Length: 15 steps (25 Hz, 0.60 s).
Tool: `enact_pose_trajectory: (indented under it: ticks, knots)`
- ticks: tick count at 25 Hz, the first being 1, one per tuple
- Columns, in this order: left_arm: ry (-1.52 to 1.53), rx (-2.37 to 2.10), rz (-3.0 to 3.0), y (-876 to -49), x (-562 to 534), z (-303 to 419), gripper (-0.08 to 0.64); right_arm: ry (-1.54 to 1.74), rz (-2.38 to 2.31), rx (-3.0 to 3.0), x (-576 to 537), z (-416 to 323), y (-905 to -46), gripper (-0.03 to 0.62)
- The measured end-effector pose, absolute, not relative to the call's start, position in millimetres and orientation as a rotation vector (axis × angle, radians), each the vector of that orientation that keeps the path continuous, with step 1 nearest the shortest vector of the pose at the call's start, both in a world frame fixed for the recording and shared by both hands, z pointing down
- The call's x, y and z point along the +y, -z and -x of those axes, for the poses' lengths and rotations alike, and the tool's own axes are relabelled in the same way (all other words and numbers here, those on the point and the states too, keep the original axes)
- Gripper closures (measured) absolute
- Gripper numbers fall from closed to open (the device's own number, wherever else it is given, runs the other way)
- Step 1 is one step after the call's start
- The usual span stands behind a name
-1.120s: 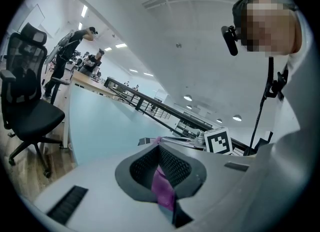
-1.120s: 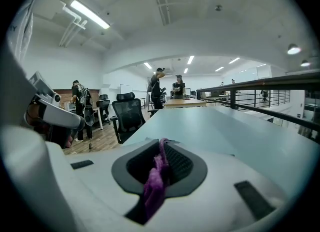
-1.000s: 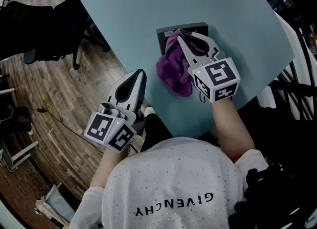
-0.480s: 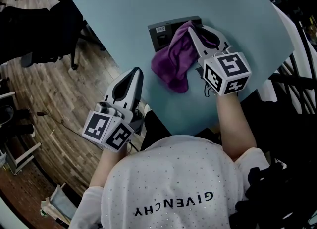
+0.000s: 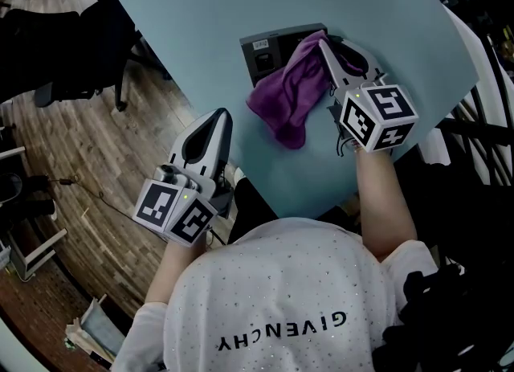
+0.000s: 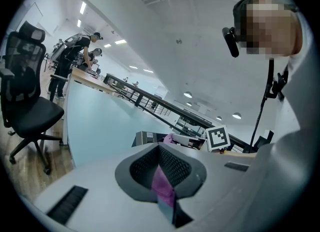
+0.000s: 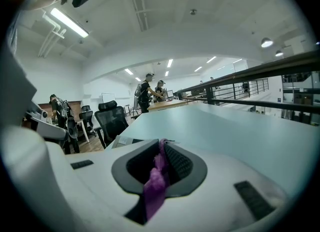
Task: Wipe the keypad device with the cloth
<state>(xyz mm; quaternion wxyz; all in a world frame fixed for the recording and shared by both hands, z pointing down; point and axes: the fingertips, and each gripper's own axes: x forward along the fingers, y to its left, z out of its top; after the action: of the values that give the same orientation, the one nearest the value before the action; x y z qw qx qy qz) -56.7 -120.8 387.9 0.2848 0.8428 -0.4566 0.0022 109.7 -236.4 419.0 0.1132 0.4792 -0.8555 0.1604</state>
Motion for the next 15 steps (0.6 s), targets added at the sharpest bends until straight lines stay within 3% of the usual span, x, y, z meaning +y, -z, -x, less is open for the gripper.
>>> enact_pose_trajectory:
  ticks: [15]
  knots:
    - [0.015,-1.221,-2.244,-388,-120,59,0.56,-0.634,-1.497,-2.525,-234,-132,-417,0.561]
